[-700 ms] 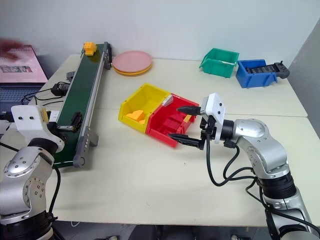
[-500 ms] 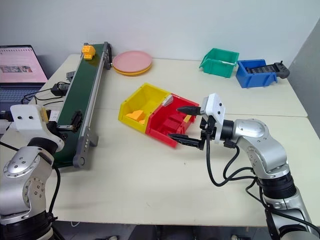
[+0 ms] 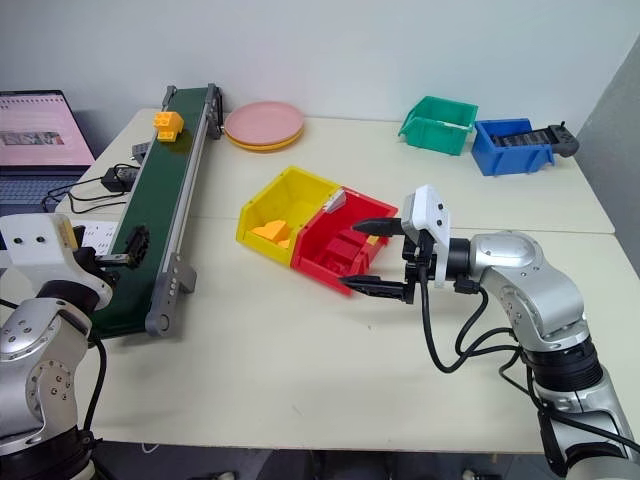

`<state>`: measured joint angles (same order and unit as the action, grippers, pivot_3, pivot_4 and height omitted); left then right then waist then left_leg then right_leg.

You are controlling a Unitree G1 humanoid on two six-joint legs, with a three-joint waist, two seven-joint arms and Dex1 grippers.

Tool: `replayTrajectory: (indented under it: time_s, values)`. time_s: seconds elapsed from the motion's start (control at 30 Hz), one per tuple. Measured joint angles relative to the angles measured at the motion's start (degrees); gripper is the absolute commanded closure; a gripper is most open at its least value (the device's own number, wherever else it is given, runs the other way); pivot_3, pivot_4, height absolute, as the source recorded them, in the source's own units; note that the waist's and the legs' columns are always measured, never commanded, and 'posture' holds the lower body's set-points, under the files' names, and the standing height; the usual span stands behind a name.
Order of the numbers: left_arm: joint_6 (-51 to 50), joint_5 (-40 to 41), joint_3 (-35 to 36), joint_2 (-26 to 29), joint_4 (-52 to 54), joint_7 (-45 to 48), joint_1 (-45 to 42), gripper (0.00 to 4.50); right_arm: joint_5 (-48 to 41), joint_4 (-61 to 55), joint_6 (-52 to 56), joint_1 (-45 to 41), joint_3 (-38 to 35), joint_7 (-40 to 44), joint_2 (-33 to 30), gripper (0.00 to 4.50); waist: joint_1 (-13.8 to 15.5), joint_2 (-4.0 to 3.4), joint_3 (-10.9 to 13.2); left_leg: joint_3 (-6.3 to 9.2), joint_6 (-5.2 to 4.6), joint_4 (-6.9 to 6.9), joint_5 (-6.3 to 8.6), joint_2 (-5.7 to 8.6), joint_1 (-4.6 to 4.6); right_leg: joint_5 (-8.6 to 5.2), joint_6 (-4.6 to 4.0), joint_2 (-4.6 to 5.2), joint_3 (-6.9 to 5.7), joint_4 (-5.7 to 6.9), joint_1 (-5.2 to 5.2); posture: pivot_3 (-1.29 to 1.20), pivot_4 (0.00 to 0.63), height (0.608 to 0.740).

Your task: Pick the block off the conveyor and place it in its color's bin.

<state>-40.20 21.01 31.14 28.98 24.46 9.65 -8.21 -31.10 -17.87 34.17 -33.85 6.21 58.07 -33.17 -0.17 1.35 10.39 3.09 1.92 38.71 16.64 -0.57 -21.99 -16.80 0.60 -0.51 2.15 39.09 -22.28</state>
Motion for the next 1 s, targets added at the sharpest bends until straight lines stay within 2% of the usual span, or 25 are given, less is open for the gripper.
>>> replayTrajectory:
  time_s: [0.37, 1.0]
  values:
    - [-2.05, 0.22, -0.46, 1.13, -0.2, -0.2, -0.15, 0.05, -0.48, -0.82, -0.16, -2.85, -0.01, -0.68, 1.11, 0.0, 0.0, 0.0, 0.0, 0.02, 0.0, -0.01, 0.0, 0.0, 0.0, 0.0, 0.0, 0.0, -0.03, 0.0, 0.0, 0.0, 0.15, 0.74]
    - [-6.1, -0.72, -1.42, 2.54, -3.06, -1.0, -3.39, 0.05, 0.57, -2.24, -1.0, -1.97, 0.02, -0.63, 0.27, 0.0, 0.0, 0.0, 0.0, 0.02, 0.0, -0.01, 0.0, 0.0, -0.01, 0.0, 0.0, 0.01, -0.02, -0.01, -0.01, 0.0, 0.15, 0.74]
